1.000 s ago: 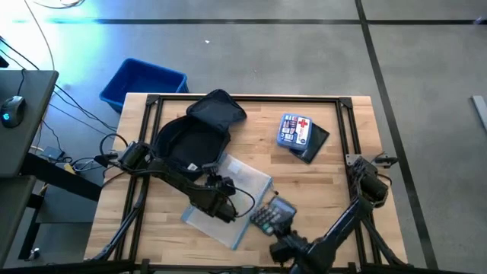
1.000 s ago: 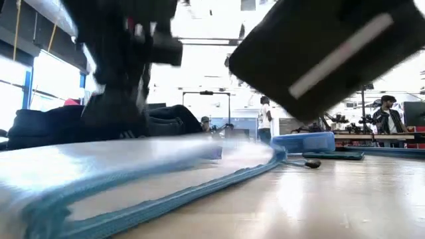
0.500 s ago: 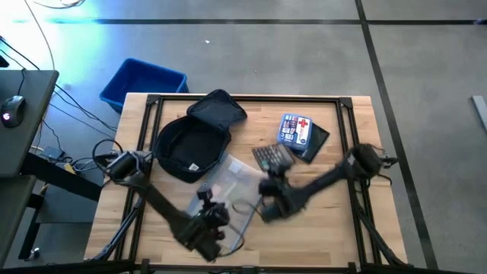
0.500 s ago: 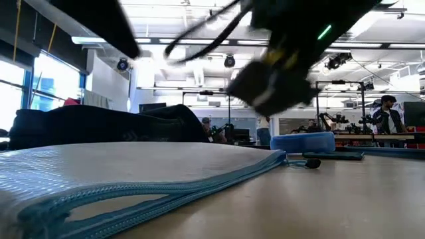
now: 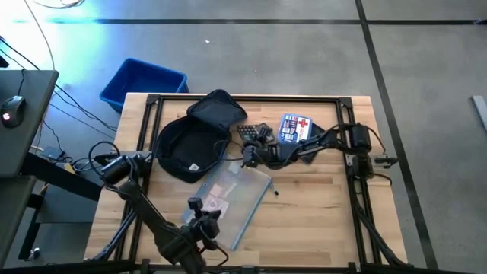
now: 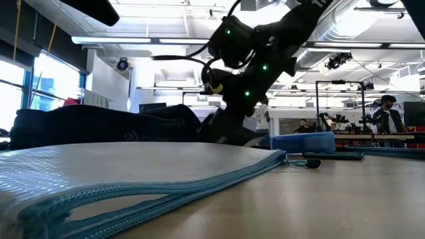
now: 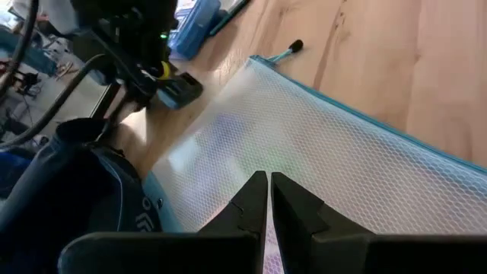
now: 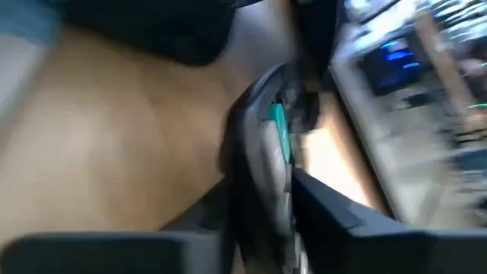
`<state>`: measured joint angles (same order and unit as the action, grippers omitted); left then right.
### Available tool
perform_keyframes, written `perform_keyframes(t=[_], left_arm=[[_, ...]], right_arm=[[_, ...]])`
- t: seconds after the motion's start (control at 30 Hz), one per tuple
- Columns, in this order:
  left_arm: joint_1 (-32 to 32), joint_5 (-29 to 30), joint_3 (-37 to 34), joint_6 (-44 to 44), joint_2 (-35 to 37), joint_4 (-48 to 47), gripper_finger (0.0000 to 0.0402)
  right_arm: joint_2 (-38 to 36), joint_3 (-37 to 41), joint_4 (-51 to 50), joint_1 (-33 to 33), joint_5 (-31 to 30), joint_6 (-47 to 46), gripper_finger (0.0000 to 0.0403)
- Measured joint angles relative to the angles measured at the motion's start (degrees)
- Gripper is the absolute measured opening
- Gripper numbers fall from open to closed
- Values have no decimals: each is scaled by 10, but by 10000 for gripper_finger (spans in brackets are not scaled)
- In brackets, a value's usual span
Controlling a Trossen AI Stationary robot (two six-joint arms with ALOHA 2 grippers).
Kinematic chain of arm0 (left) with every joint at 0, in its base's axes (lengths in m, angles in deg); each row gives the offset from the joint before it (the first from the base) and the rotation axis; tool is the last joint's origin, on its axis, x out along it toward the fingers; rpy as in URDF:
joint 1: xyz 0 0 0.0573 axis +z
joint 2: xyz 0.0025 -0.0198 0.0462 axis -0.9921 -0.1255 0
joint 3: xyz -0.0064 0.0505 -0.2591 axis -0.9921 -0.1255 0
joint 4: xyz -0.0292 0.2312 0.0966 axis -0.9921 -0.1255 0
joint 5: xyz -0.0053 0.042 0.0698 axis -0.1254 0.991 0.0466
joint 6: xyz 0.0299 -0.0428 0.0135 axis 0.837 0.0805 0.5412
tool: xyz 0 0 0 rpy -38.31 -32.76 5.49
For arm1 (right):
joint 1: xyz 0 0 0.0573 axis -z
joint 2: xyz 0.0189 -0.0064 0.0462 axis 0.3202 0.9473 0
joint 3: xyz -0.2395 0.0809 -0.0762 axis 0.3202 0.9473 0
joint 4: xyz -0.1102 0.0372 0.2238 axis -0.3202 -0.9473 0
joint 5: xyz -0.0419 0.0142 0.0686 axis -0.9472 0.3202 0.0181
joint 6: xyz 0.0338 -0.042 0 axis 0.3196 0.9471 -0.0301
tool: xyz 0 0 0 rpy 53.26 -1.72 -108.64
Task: Unpack backpack
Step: Remove the calculator from the transparent zip bag, then remove the green earphones from the transparent zip bag
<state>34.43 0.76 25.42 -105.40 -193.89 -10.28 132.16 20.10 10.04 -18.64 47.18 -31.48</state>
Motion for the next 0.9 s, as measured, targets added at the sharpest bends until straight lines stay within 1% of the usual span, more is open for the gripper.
perform_keyframes(t=[0.07,0.17,0.23,0.3,0.37,0.43,0.53,0.6,0.63,0.7,0.77,0.9], left_arm=[[0,-2,0,0,0,2,0],[0,-7,0,-1,-1,6,1],[0,-11,-1,-1,-1,7,1],[0,-22,-2,-5,-1,4,1],[0,-34,-2,-16,-1,3,1],[3,-45,-2,-30,-1,2,1],[8,-52,-2,-55,-2,-11,1],[14,-52,-2,-80,-2,-29,1],[18,-55,-2,-95,-2,-43,1],[28,-70,-3,-123,-2,-72,1],[41,-96,-12,-152,-2,-103,1],[70,-160,-65,-193,-2,-135,0]], right_arm=[[-1,1,-14,-3,29,-8,177],[-21,-6,-69,-22,27,-21,248],[-42,-18,-110,-42,23,-25,281],[-67,-24,-163,-71,23,-41,297],[-89,-25,-199,-111,27,-64,300],[-105,-24,-217,-161,57,-93,299],[-110,-21,-203,-236,140,-142,292],[-101,-20,-190,-279,194,-178,287],[-94,-20,-185,-298,209,-197,284],[-77,-20,-187,-329,216,-235,278],[-58,-20,-188,-342,214,-265,270],[-26,-19,-202,-328,186,-291,245]])
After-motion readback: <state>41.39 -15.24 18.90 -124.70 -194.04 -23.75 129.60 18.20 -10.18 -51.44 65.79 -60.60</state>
